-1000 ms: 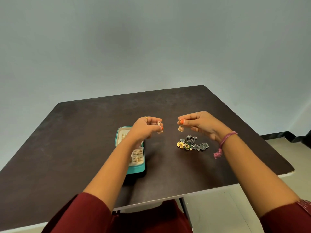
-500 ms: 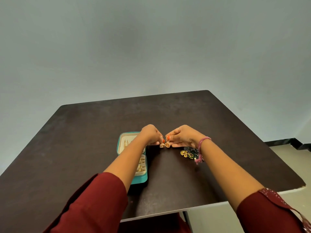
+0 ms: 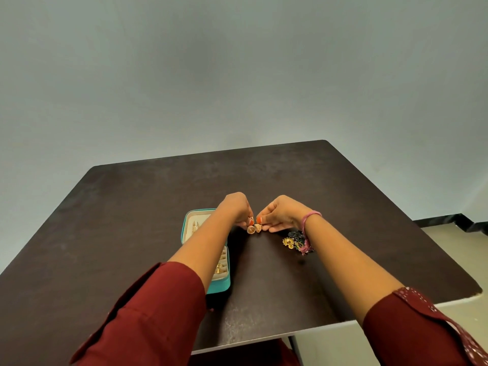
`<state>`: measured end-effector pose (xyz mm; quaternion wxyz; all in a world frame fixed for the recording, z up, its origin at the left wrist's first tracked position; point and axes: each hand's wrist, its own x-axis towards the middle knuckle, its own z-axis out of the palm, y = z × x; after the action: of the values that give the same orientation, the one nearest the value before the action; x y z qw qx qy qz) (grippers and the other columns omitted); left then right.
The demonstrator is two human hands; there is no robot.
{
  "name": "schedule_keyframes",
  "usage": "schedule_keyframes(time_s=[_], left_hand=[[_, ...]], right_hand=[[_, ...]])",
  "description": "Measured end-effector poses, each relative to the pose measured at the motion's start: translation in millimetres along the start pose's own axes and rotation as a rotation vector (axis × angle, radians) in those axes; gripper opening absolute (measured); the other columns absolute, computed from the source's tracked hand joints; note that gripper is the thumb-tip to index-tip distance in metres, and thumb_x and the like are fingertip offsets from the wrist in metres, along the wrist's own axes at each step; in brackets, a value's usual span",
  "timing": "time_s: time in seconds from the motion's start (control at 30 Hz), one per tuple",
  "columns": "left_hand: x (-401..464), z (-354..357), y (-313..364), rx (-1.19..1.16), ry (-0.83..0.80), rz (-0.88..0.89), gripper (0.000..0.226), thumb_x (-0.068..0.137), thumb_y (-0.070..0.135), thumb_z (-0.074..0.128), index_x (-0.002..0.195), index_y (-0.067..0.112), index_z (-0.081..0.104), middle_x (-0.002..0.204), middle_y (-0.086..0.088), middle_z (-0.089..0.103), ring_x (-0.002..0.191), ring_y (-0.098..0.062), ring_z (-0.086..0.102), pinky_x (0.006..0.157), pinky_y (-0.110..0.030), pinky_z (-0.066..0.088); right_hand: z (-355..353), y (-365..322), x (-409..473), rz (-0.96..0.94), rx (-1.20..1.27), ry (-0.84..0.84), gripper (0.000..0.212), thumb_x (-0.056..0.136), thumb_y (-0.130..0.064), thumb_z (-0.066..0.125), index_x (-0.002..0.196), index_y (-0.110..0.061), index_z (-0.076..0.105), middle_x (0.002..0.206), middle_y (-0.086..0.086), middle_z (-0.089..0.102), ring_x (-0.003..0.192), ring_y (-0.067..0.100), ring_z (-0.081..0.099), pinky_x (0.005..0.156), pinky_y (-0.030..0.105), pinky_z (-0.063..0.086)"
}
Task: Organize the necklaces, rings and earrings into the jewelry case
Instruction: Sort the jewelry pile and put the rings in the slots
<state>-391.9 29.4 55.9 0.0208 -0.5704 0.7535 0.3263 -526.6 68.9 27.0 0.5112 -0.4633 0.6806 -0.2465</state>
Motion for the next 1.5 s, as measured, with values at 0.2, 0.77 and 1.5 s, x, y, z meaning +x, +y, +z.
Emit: schedule_keyframes(time_s=[0.2,0.77,1.5], left_hand=[[-0.3,-2.7,-1.3,0.015,0.036,0.012,0.022,0.09,0.0,0.055,0.109,-0.005,0.065,0.07,-0.002,0.059,0.058,-0.011,0.057,0.055,-0.017,0.05],[-36.9,28.2,25.7,0.056,0.23,0.252,0.026,0.088,0.005,0.053,0.104,0.015,0.071,0.104,-0.009,0.07,0.095,-0.022,0.068,0.074,-0.024,0.049],[-59.6,132.5,-1.5,-0.243,0.521,0.367,0.034,0.099,0.016,0.041,0.131,0.017,0.052,0.13,0.0,0.046,0.106,-0.022,0.059,0.089,-0.036,0.047]], right_hand=[[-1.8,-2.3,-6.3,-0.049,-0.088,0.023,0.015,0.09,-0.013,0.064,0.101,-0.005,0.07,0.083,0.002,0.069,0.071,0.007,0.063,0.069,0.019,0.055],[-32.1,26.7,-60.6,-0.236,-0.251,0.373,0.014,0.088,-0.007,0.063,0.098,-0.013,0.071,0.078,0.004,0.07,0.069,0.013,0.066,0.065,0.021,0.056],[-11.7,69.6,-92.9,-0.331,-1.028,0.449,0.033,0.094,-0.042,0.051,0.126,-0.035,0.056,0.118,-0.005,0.048,0.111,0.014,0.048,0.087,0.032,0.041]])
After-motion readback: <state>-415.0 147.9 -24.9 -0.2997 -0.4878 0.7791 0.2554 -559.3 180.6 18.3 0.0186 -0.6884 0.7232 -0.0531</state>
